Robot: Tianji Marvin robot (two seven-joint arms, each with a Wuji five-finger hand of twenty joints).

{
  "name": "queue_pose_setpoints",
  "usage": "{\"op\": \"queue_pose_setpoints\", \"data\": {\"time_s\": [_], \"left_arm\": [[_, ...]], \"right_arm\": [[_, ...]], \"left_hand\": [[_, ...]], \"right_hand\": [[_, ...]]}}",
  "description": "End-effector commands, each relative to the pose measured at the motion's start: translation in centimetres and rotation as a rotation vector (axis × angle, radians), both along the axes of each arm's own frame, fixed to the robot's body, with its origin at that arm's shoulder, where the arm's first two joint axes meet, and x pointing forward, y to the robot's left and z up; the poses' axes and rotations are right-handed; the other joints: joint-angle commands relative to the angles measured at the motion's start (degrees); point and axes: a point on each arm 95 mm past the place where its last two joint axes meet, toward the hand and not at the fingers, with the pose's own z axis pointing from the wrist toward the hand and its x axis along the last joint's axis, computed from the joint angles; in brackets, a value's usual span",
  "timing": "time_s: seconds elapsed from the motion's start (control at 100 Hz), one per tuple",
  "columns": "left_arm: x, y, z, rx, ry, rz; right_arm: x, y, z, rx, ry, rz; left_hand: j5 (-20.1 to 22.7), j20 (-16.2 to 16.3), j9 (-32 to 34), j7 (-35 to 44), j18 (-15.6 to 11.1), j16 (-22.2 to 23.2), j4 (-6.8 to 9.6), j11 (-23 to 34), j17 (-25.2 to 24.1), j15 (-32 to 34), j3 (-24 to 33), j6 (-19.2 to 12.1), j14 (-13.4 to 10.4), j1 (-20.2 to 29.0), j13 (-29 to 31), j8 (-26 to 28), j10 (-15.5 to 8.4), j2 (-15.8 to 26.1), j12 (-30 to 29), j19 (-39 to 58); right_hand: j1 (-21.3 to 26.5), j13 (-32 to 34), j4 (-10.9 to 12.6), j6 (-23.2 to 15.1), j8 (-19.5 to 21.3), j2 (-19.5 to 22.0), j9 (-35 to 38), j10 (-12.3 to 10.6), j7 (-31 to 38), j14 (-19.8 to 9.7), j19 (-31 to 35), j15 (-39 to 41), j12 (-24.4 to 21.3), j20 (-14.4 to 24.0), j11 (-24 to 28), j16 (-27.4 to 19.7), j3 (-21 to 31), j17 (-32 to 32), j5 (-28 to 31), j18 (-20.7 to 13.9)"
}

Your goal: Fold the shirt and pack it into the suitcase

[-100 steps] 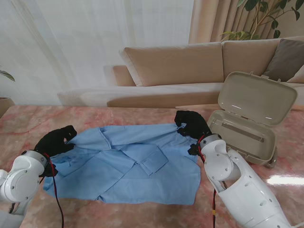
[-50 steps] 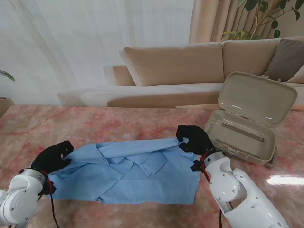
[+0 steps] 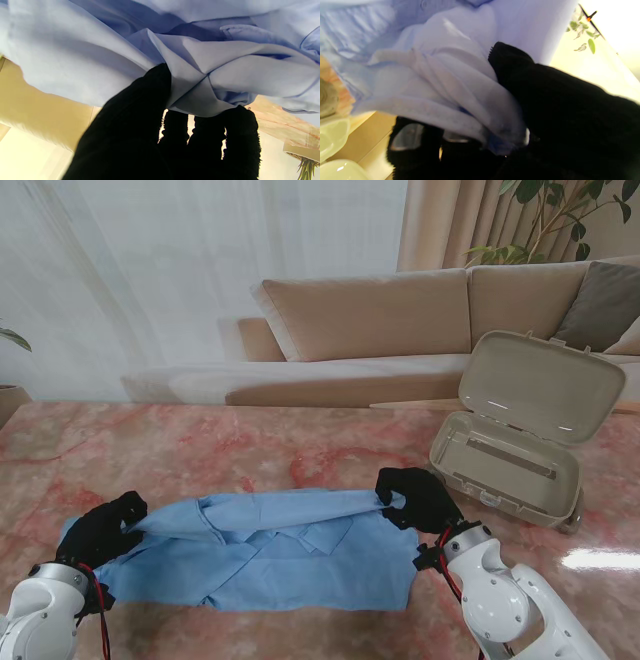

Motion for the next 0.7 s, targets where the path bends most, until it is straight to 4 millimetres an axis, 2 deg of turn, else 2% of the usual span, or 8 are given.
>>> {"op": "queue_pose_setpoints", "data": {"time_s": [0.0, 0.06, 0.11, 0.13, 0.15, 0.25, 0.3, 0.69], "left_arm": [[-0.8, -0.3, -0.8, -0.002, 0.029, -0.011], [-1.1, -0.3, -1.1, 0.005, 0.041, -0.017], [-1.2, -0.3, -1.3, 0.022, 0.05, -0.022], [-1.2, -0.2, -1.4, 0.033, 0.053, -0.024], [-1.2, -0.2, -1.5, 0.043, 0.056, -0.027], [-1.2, 0.2, -2.0, 0.091, 0.078, -0.042], [-1.2, 0.4, -2.3, 0.114, 0.092, -0.048], [-0.9, 1.8, -4.6, 0.157, 0.19, -0.068]], "right_arm": [[-0.9, -0.1, -1.5, -0.005, 0.056, 0.022], [-1.2, -0.1, -1.9, 0.0, 0.079, 0.049], [-1.4, 0.0, -2.3, 0.001, 0.101, 0.074], [-1.4, 0.0, -2.4, 0.002, 0.111, 0.083], [-1.4, 0.0, -2.6, 0.003, 0.12, 0.09], [-1.3, -0.2, -3.3, -0.007, 0.176, 0.13], [-1.3, -0.3, -3.7, -0.009, 0.202, 0.14], [-1.6, -1.5, -5.4, -0.045, 0.317, 0.197]], "left_hand": [[1.48, 0.82, 1.62, -0.83, 1.21, 0.06, -0.09, -0.18, -1.39, -1.07, -0.48, -2.3, 1.67, 4.21, -0.01, 1.76, -2.15, 0.82, 1.45, -1.03], [1.47, 0.35, 1.51, -1.17, 1.27, -0.29, -0.11, -0.47, -2.06, -1.88, -1.27, -2.59, 1.62, 4.62, -0.56, 2.14, -2.36, 1.1, 1.8, -1.97], [1.46, -0.17, 1.34, -1.34, 1.39, -0.7, -0.24, -0.73, -2.44, -2.64, -2.08, -2.86, 1.54, 4.86, -0.87, 2.43, -2.59, 1.33, 2.08, -2.82], [1.39, -0.57, 1.32, -1.41, 1.32, -0.97, -0.33, -0.9, -2.67, -3.13, -2.64, -3.34, 1.28, 4.91, -1.09, 2.7, -2.86, 1.51, 2.26, -3.36], [1.38, -0.82, 1.29, -1.46, 1.32, -1.07, -0.38, -0.99, -2.76, -3.43, -2.88, -3.42, 1.13, 4.92, -1.17, 2.81, -2.94, 1.55, 2.36, -3.7], [1.15, -2.27, 0.63, -1.68, 1.51, -1.24, -0.53, -1.5, -3.8, -5.07, -4.15, -3.69, 0.9, 5.2, -1.97, 3.24, -3.03, 2.12, 2.97, -5.61], [1.02, -3.17, 0.28, -1.68, 1.62, -1.35, -0.54, -1.75, -4.23, -5.98, -4.75, -3.86, 0.71, 5.38, -2.22, 3.43, -3.06, 2.37, 3.21, -6.76], [1.1, -8.24, -1.07, -1.41, 2.3, -1.23, -0.62, -3.18, -6.57, -10.38, -7.55, -4.79, 0.35, 5.89, -3.78, 3.27, -3.53, 2.93, 3.26, -11.54]], "right_hand": [[3.08, 2.44, 2.67, -1.66, 1.46, -2.01, 2.76, 3.38, 0.09, -1.53, 9.26, 2.86, 0.45, -3.79, 1.89, 1.62, 3.37, 6.76, 1.73, -4.45], [3.2, 2.44, 2.68, -1.62, 1.46, -2.23, 2.88, 3.49, 0.06, -1.37, 9.41, 2.92, 0.45, -4.17, 1.89, 1.63, 3.45, 7.39, 1.85, -4.67], [3.18, 2.42, 2.61, -1.51, 1.33, -2.76, 3.12, 3.53, -0.06, -1.13, 6.71, 3.05, 0.42, -4.02, 1.78, 1.68, 3.79, 2.25, 1.99, -1.18], [3.18, 2.42, 2.48, -1.5, 1.35, -2.95, 3.16, 3.52, -0.07, -1.13, 5.49, 3.09, 0.47, -1.54, 1.71, 1.68, 4.04, 0.51, 2.0, 0.2], [3.22, 2.42, 2.5, -1.49, 1.36, -3.01, 3.21, 3.63, -0.08, -1.1, 7.04, 3.09, 0.49, -0.74, 1.7, 1.68, 4.03, 2.64, 2.01, -1.49], [3.37, 2.4, 2.56, -1.47, 1.41, -3.23, 3.21, 3.68, -0.13, -0.73, 4.93, 3.08, 0.51, -1.01, 1.67, 1.64, 4.12, -1.12, 2.05, 0.74], [3.52, 2.4, 2.53, -1.25, 1.29, -3.56, 3.32, 3.82, -0.24, -0.42, 8.81, 3.09, 0.58, -1.48, 1.68, 1.6, 4.27, 6.32, 2.27, -3.67], [2.96, 2.32, 0.53, -2.04, 1.21, -8.95, 5.7, 3.1, -1.06, 0.59, 9.65, 3.83, 0.4, -3.59, 1.24, 1.63, 8.0, 6.93, 4.53, -2.64]]}}
